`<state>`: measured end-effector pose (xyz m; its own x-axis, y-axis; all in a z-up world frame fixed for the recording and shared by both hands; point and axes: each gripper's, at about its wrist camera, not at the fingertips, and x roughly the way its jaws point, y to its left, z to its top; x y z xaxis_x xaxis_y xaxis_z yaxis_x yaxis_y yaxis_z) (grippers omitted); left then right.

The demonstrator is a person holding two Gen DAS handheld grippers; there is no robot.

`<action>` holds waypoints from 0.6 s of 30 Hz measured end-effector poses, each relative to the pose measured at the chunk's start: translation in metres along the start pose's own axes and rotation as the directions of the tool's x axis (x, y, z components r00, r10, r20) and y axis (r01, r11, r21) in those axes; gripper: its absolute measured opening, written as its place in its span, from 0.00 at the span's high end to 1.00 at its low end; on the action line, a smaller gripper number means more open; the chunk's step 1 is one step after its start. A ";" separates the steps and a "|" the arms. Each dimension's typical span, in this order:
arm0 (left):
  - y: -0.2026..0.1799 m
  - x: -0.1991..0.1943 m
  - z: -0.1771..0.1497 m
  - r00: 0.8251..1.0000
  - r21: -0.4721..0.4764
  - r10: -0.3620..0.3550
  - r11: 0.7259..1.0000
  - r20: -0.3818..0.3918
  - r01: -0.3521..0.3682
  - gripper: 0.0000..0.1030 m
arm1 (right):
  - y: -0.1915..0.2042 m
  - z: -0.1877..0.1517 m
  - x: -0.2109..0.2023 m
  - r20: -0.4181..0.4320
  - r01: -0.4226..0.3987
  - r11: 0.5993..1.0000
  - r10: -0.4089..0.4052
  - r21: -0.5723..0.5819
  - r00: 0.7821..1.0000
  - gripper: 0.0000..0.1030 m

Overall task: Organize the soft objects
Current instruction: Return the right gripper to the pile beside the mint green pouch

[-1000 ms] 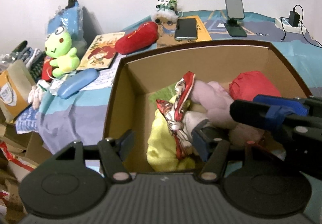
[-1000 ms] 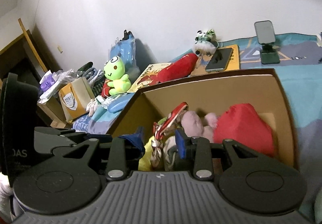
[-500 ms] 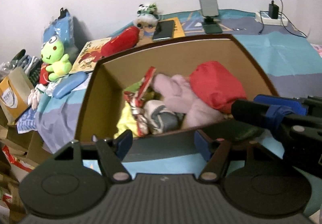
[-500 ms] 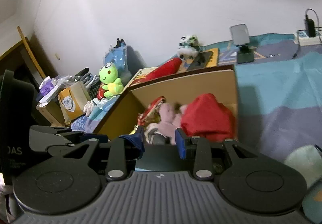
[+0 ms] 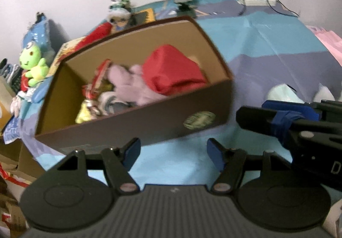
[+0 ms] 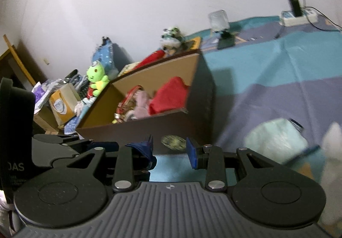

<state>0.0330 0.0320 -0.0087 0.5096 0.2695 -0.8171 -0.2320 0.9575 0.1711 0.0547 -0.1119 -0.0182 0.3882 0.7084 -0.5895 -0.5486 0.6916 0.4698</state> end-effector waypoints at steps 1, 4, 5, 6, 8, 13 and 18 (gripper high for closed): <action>-0.006 0.002 -0.001 1.000 0.009 -0.010 1.000 -0.007 0.011 0.32 | -0.004 -0.004 -0.005 -0.002 0.009 1.000 -0.009 0.005 1.000 0.84; -0.025 0.006 -0.003 0.999 0.045 -0.040 0.998 -0.023 0.041 0.32 | -0.018 -0.012 -0.015 -0.011 0.042 0.999 -0.042 0.024 0.999 0.84; -0.032 0.007 -0.004 0.998 0.059 -0.048 0.997 -0.028 0.049 0.32 | -0.023 -0.015 -0.018 -0.015 0.052 0.998 -0.052 0.033 0.999 0.84; -0.039 0.008 -0.005 0.998 0.073 -0.055 0.996 -0.034 0.057 0.32 | -0.029 -0.018 -0.022 -0.019 0.064 0.997 -0.063 0.046 0.998 0.83; -0.053 0.010 -0.008 0.996 0.096 -0.072 0.992 -0.047 0.076 0.32 | -0.038 -0.023 -0.026 -0.029 0.085 0.994 -0.083 0.064 0.996 0.83; -0.078 0.018 -0.017 0.987 0.138 -0.130 0.980 -0.098 0.143 0.32 | -0.062 -0.036 -0.038 -0.048 0.139 0.984 -0.135 0.113 0.990 0.83; -0.095 0.025 -0.023 0.978 0.178 -0.161 0.967 -0.130 0.183 0.32 | -0.084 -0.041 -0.049 -0.050 0.177 0.970 -0.171 0.169 0.984 0.83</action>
<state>0.0486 -0.0548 -0.0576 0.4284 0.0958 -0.8985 0.0161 0.9934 0.1136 0.0512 -0.2105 -0.0556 0.4389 0.5718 -0.6932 -0.3383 0.8198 0.4620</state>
